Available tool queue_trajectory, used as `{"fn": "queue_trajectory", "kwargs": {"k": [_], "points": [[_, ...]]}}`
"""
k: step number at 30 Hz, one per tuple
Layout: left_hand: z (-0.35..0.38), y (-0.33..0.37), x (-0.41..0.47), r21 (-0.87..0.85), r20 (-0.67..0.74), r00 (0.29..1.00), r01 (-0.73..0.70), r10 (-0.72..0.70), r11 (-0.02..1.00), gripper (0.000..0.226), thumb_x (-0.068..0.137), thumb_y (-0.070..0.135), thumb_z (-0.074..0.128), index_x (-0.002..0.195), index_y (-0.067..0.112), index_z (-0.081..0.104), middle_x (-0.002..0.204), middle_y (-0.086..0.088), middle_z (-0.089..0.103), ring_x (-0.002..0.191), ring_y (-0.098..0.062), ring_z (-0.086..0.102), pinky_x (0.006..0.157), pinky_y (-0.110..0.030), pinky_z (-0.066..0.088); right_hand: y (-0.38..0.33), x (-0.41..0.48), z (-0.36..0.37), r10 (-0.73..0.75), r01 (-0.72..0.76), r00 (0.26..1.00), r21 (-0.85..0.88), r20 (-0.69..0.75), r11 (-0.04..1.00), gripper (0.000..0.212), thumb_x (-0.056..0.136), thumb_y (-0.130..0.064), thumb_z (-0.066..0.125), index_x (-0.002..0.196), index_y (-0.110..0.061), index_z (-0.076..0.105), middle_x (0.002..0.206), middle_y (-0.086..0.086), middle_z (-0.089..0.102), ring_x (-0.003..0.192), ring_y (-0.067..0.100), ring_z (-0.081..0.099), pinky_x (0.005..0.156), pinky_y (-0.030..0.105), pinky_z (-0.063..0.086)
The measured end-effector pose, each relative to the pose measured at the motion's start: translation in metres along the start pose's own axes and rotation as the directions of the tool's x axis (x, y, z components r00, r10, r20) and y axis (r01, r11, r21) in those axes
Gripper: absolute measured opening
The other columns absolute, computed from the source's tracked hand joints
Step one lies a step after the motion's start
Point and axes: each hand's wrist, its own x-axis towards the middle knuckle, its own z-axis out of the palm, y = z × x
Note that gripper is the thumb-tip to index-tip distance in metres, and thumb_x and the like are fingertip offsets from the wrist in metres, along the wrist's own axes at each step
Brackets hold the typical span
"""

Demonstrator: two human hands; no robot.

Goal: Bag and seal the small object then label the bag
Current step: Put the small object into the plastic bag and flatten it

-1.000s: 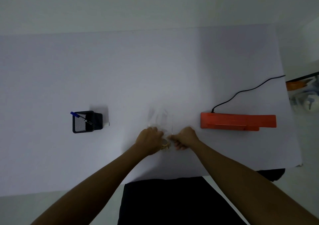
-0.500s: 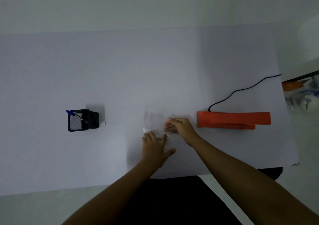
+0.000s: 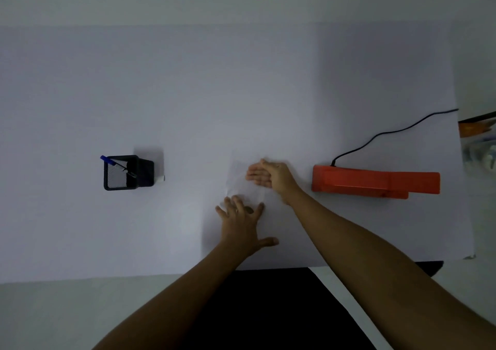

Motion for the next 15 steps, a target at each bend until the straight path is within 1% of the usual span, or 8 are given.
{"fn": "queue_trajectory", "kwargs": {"k": [3,6,9,13,15], "points": [[-0.003,0.000,0.001,-0.013,0.031,1.000,-0.001,0.001,1.000,0.112,0.060,0.097,0.032,0.152,0.039,0.008,0.156,-0.031,0.008,0.141,-0.054,0.006,0.107,-0.072,0.011,-0.022,0.016,-0.001,-0.063,0.065,0.997,0.045,-0.046,0.997,0.047,0.104,-0.031,0.042,0.113,0.010,0.064,0.110,0.025,0.069,0.089,0.024,0.073,0.089,0.033,0.055],[-0.003,0.000,0.001,-0.026,0.060,0.998,0.011,-0.010,1.000,0.112,0.060,0.097,0.035,0.152,0.039,0.007,0.156,-0.031,0.004,0.142,-0.055,0.003,0.107,-0.073,0.009,-0.040,0.030,-0.005,-0.113,0.116,0.990,0.038,-0.080,0.992,0.045,0.104,-0.033,0.043,0.109,0.004,0.067,0.107,0.022,0.072,0.093,0.025,0.074,0.089,0.032,0.056],[-0.003,0.001,0.001,-0.054,0.067,0.998,0.020,-0.017,0.998,0.113,0.058,0.097,0.036,0.152,0.040,0.007,0.157,-0.029,0.002,0.142,-0.055,0.000,0.107,-0.074,0.009,-0.046,0.034,-0.006,-0.117,0.118,0.990,0.019,-0.083,0.993,0.044,0.103,-0.035,0.044,0.104,0.001,0.069,0.101,0.017,0.074,0.099,0.028,0.073,0.091,0.035,0.055],[-0.003,0.002,0.002,-0.058,0.082,0.996,0.032,-0.027,0.998,0.115,0.057,0.098,0.037,0.151,0.040,0.006,0.157,-0.030,-0.001,0.142,-0.056,-0.002,0.107,-0.075,0.010,-0.040,0.026,-0.003,-0.173,0.177,0.981,0.039,-0.093,0.983,0.045,0.104,-0.031,0.044,0.111,0.006,0.067,0.107,0.020,0.073,0.100,0.027,0.073,0.093,0.033,0.056],[-0.003,0.002,0.001,-0.057,0.074,0.997,0.032,-0.028,0.998,0.115,0.057,0.098,0.036,0.152,0.040,0.006,0.157,-0.031,0.000,0.142,-0.056,-0.002,0.107,-0.075,0.010,-0.034,0.016,0.003,-0.152,0.154,0.987,0.044,-0.049,0.987,0.043,0.104,-0.030,0.044,0.107,0.004,0.069,0.104,0.019,0.074,0.099,0.028,0.073,0.093,0.034,0.056]]}}
